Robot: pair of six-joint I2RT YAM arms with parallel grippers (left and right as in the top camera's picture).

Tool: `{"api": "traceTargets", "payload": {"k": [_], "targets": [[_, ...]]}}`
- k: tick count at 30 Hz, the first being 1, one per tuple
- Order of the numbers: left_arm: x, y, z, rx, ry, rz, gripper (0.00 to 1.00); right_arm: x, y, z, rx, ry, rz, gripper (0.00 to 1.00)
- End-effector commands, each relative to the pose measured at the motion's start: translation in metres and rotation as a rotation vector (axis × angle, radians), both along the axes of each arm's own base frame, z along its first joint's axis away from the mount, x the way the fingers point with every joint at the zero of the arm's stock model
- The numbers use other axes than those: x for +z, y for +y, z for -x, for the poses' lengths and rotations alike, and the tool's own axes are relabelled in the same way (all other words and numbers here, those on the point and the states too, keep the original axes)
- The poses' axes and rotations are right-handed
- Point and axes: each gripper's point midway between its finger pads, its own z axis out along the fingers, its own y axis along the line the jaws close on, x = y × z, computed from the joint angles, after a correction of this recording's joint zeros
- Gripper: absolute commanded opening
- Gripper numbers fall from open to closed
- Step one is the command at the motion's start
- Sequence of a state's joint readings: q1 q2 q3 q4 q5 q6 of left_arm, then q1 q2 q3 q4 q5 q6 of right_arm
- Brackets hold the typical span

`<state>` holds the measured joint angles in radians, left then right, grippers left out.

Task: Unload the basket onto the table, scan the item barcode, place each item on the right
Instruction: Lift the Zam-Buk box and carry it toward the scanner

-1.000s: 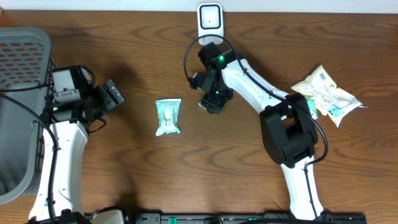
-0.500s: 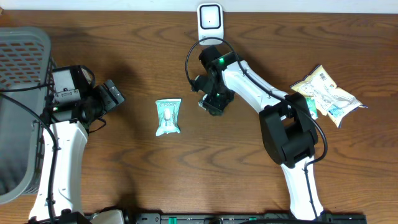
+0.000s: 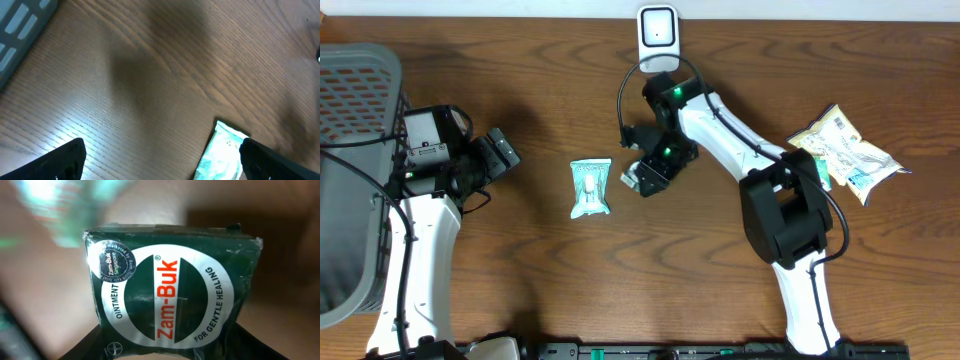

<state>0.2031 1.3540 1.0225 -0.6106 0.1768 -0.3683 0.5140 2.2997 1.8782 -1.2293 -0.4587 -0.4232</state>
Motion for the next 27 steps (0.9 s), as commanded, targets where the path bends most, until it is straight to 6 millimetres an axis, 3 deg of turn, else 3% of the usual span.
{"api": "traceTargets", "payload": {"k": [1, 6, 13, 19, 27], "targets": [[0.001, 0.003, 0.0, 0.002, 0.001, -0.013, 0.98, 0.072, 0.036, 0.0, -0.068, 0.153, -0.377, 0.49], [0.001, 0.003, 0.0, 0.002, 0.001, -0.013, 0.98, 0.141, 0.034, -0.01, -0.188, 0.34, -0.705, 0.56], [0.001, 0.003, 0.0, 0.002, 0.001, -0.013, 0.98, 0.193, 0.008, -0.03, -0.364, 0.523, -0.943, 0.57], [0.001, 0.003, 0.0, 0.002, 0.001, -0.013, 0.98, 0.21, -0.015, -0.037, -0.409, 0.492, -0.991, 0.57], [0.001, 0.003, 0.0, 0.002, 0.001, -0.013, 0.98, 0.229, -0.033, -0.025, -0.345, 0.337, -0.942, 0.57]]}}
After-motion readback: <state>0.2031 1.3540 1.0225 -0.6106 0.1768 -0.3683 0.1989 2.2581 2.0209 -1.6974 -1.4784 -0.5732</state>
